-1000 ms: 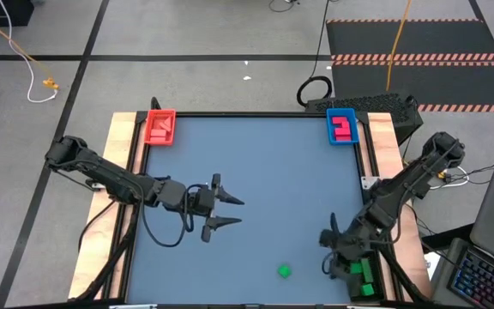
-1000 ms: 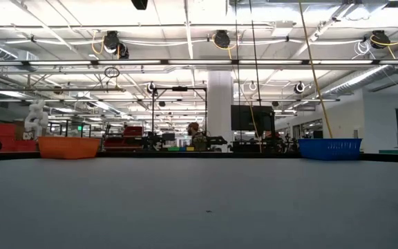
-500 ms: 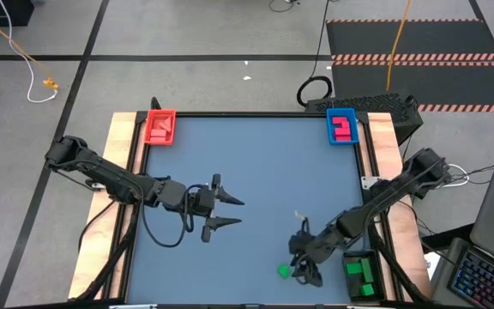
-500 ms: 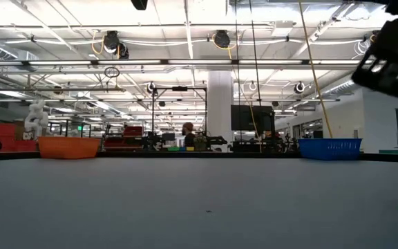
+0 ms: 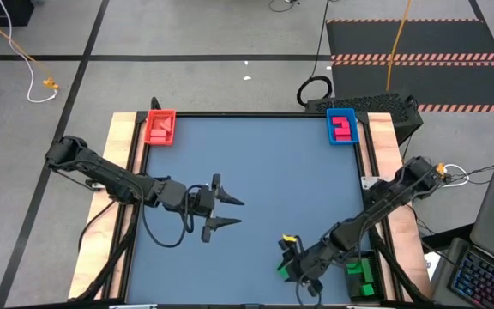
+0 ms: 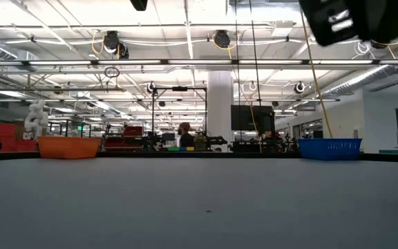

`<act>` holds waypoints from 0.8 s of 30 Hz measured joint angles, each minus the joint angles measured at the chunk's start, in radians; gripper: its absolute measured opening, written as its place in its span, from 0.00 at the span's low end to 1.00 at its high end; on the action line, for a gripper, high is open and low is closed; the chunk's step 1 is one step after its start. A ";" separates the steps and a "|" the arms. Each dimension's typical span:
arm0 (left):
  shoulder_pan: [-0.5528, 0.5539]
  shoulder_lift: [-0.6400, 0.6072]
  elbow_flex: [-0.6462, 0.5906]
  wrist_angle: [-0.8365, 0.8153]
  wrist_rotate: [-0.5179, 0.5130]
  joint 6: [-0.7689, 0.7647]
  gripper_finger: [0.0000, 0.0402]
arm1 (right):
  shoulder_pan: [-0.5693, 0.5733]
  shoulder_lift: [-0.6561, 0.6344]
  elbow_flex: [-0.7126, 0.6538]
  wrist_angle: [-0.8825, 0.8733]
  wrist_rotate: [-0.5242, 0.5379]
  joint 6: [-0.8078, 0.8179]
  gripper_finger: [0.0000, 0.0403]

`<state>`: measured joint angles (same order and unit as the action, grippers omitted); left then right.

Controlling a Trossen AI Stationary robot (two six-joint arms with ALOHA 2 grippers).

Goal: Sort & place blocks by color
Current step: Put the green block into the black bin

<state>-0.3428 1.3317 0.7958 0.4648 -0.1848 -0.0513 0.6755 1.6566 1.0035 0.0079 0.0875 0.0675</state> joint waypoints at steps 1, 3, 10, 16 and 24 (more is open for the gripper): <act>0.000 0.000 0.000 0.000 0.000 0.000 0.57 | -0.001 0.007 0.000 -0.015 0.011 -0.008 0.44; 0.000 0.000 0.000 0.000 0.000 0.000 0.57 | -0.008 0.023 0.000 -0.027 0.014 -0.012 0.44; 0.000 0.000 0.000 -0.007 0.000 0.001 0.57 | -0.007 0.082 0.000 -0.039 -0.040 -0.016 0.44; 0.001 0.000 0.000 -0.015 0.000 0.002 0.57 | -0.008 0.127 0.000 -0.035 -0.040 -0.018 0.44; 0.001 0.000 0.000 -0.019 0.000 0.004 0.57 | -0.008 0.177 0.000 -0.028 -0.037 -0.061 0.48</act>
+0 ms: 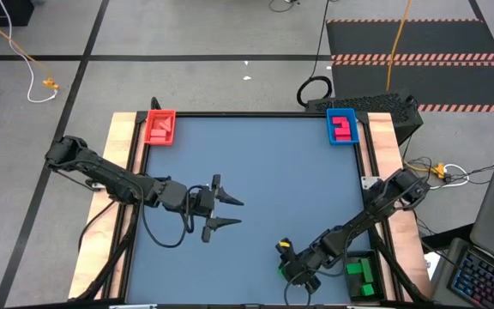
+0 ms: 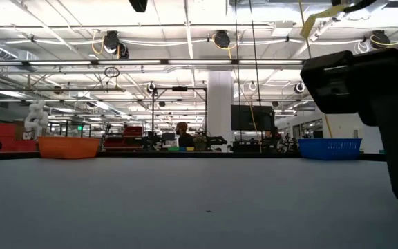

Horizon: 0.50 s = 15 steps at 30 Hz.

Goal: Sort & place blocks by color
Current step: Put the green block into the black bin

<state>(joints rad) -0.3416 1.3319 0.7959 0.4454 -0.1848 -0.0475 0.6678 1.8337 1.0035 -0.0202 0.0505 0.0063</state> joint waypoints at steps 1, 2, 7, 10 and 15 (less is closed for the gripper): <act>0.000 0.000 0.000 0.000 0.000 0.000 0.57 | 0.000 0.004 0.000 0.001 0.000 -0.006 0.48; 0.000 0.000 0.000 0.000 0.000 0.000 0.57 | 0.000 0.005 0.000 0.001 0.000 -0.012 0.48; 0.001 0.000 0.000 -0.001 0.000 0.000 0.57 | 0.000 0.006 -0.001 -0.006 0.037 -0.012 0.44; 0.001 0.000 0.000 -0.001 0.000 0.000 0.57 | 0.000 0.006 -0.001 -0.009 0.051 -0.017 0.39; 0.001 0.000 0.000 -0.001 0.000 0.000 0.57 | 0.000 0.006 -0.012 -0.001 0.119 -0.017 0.36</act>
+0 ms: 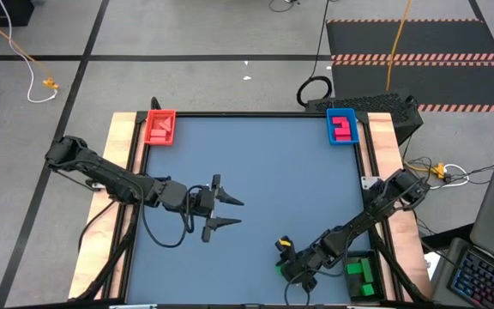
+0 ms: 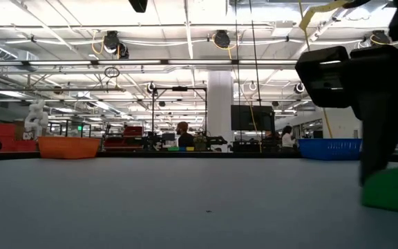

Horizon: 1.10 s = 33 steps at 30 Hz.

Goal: Sort & place blocks by color
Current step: Put the green block into the black bin

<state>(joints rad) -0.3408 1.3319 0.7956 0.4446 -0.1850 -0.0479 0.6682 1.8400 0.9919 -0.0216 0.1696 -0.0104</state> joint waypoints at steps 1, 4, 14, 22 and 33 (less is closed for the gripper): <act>0.000 0.000 0.000 0.000 0.000 0.000 0.57 | 0.000 0.000 -0.006 0.007 0.017 -0.001 0.35; 0.000 0.000 0.000 0.000 0.000 -0.001 0.57 | 0.000 -0.003 -0.018 0.008 0.035 0.000 0.30; 0.000 0.000 0.000 0.000 0.000 0.005 0.57 | -0.007 -0.160 -0.025 -0.080 0.040 0.013 0.08; 0.000 0.000 0.000 0.001 0.000 -0.003 0.57 | -0.030 -0.212 -0.025 -0.263 0.087 0.408 0.05; 0.000 0.000 0.000 0.002 0.000 -0.010 0.57 | -0.032 -0.212 -0.053 -0.046 0.037 0.516 0.28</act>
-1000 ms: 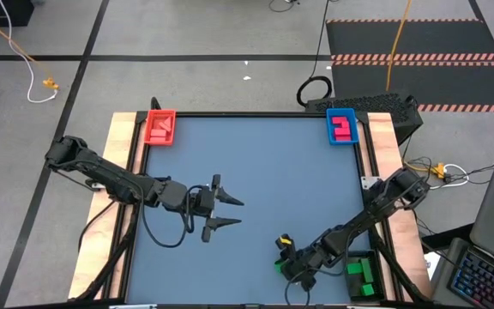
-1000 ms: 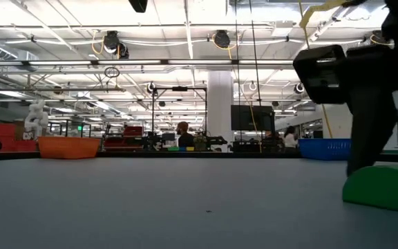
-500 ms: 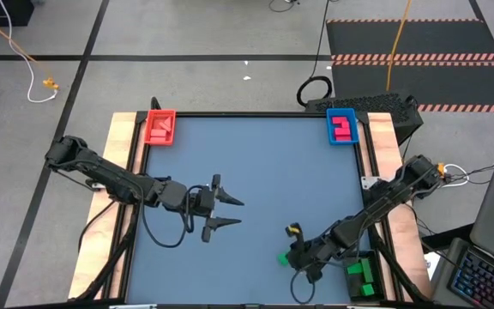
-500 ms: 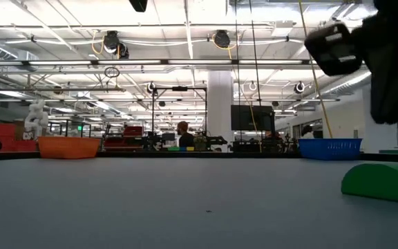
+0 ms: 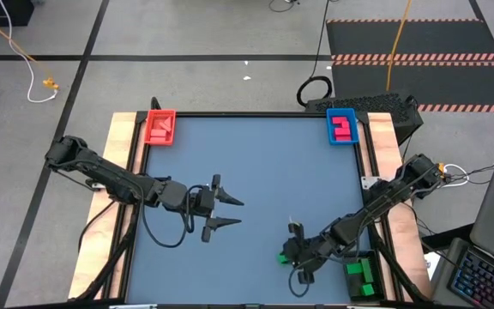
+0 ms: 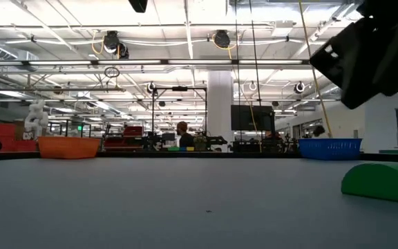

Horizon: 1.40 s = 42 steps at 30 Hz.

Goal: Sort & place blocks by color
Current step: Put the green block into the black bin

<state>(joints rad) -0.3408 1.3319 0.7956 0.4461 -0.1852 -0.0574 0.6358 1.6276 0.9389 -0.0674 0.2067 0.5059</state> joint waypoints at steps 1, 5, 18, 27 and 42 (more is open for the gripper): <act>0.000 0.000 0.000 0.000 0.000 0.000 0.57 | 0.001 0.001 -0.001 -0.006 0.021 -0.023 0.30; 0.000 0.000 0.000 -0.001 0.000 0.000 0.57 | -0.001 0.014 -0.001 -0.020 0.057 0.015 0.40; 0.000 0.000 0.000 -0.001 0.000 -0.001 0.57 | 0.020 0.086 -0.001 -0.022 0.053 0.396 0.70; 0.000 0.000 0.000 -0.001 0.000 -0.006 0.57 | 0.028 0.168 0.004 -0.016 0.058 0.430 0.67; 0.000 0.000 0.000 -0.001 0.000 -0.006 0.57 | 0.024 0.127 0.000 -0.146 0.078 0.321 0.40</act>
<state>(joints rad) -0.3408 1.3319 0.7957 0.4454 -0.1852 -0.0637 0.6601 1.7543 0.9391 -0.2131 0.2844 0.8266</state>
